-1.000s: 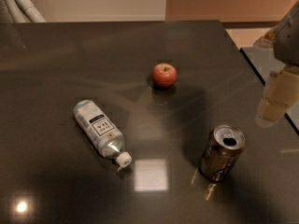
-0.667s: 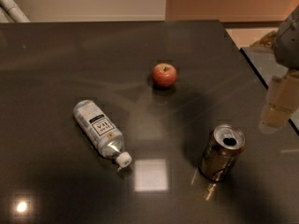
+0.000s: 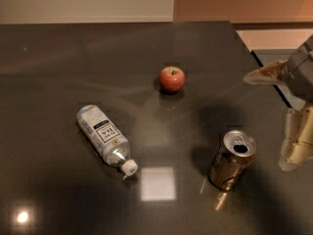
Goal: Move orange can near apple
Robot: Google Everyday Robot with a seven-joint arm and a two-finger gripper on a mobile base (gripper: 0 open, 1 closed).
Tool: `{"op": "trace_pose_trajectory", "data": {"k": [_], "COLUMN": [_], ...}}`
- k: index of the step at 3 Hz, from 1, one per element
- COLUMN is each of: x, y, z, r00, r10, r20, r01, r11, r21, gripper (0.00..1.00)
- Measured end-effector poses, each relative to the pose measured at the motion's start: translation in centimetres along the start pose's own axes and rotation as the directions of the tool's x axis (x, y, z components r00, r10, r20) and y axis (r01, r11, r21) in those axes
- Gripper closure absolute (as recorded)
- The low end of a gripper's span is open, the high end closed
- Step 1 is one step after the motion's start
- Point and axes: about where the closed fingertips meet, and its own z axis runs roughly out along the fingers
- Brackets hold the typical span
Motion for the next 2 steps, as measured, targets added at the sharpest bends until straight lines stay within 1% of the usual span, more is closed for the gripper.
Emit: {"op": "trace_pose_trajectory", "data": {"k": [1,2], "x": [-0.6,-1.3], "y": [2.1,4.0], "z": [1.6,2.9], "r00": [0.996,0.99], "r10": [-0.055,-0.09], "r20": [0.064,0.104], "r01": [0.056,0.094], "r11": [0.9982,0.9953], "r21": [-0.019,-0.026], "gripper": [0.0,0.0]}}
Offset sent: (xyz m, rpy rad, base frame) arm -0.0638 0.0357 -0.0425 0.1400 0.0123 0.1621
